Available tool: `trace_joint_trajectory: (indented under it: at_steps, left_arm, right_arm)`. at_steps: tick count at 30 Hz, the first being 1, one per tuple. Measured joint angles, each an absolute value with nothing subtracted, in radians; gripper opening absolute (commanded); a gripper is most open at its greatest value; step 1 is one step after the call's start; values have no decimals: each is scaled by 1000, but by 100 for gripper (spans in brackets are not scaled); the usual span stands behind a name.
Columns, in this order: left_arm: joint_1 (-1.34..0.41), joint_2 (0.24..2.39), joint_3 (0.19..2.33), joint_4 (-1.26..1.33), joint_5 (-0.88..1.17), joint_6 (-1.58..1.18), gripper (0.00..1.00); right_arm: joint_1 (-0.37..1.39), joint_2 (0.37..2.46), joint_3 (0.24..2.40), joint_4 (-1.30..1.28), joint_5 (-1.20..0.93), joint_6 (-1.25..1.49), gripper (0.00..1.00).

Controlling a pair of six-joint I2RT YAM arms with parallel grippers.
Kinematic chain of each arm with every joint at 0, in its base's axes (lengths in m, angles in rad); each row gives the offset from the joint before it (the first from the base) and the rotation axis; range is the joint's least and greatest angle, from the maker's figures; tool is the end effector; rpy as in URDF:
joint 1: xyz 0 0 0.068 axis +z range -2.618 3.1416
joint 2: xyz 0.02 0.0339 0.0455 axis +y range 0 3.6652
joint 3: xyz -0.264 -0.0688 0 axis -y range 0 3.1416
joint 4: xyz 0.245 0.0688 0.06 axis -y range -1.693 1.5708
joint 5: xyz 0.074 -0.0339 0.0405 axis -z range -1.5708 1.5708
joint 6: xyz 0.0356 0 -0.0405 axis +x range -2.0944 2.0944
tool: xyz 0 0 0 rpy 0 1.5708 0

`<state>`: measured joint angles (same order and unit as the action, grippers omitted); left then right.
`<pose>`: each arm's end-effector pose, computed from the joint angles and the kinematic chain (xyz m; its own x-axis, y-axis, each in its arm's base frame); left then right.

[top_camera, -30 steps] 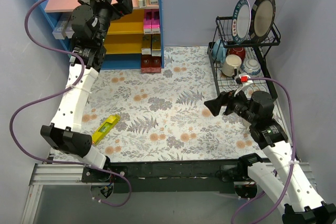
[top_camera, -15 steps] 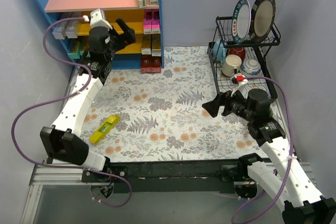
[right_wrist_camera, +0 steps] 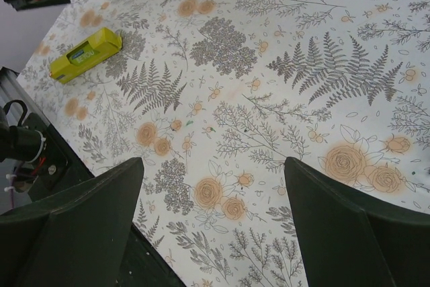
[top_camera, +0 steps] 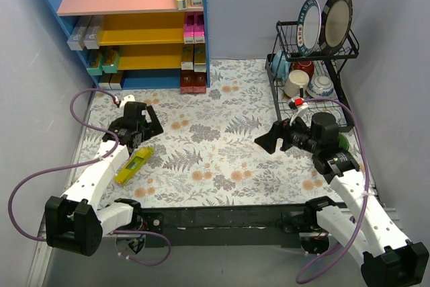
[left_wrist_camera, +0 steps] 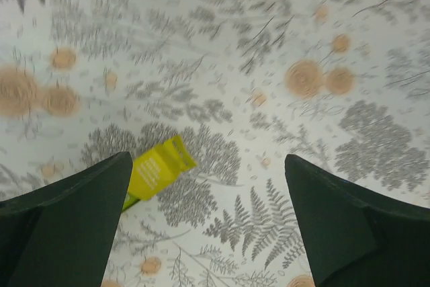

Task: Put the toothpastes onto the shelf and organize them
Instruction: Move the toothpaste to the center of the board.

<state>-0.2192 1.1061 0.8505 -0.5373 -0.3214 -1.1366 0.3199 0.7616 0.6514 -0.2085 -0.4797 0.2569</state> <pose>0.2265 -0.0389 0.2688 -0.2834 -0.8187 -0.4994 -0.6351 0.5504 -0.5420 0.1650 0.0720 0.2953 -0.4643 0.0836 -0.8817 -0.5966 0.7062 0.3812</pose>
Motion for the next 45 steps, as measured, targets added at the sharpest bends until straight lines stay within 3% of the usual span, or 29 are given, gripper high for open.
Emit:
trace_joint_trajectory:
  at_steps: [14, 22, 29, 39, 45]
  left_arm:
    - [-218, 1110, 690, -682, -307, -1431, 98]
    - [-218, 1179, 678, -627, -325, -1448, 97]
    - [-218, 1290, 685, -521, -257, -1445, 91]
    - [-313, 1576, 938, -333, -49, -1482, 91]
    - [-426, 1797, 1177, -246, 44, -1512, 98]
  right_arm:
    - [320, 766, 636, -205, -501, 254, 93]
    - [320, 766, 622, -199, -500, 250, 93]
    - [320, 765, 608, -191, -497, 239, 93]
    - [320, 766, 607, -191, -482, 232, 93]
    - [320, 768, 607, -192, -472, 228, 93]
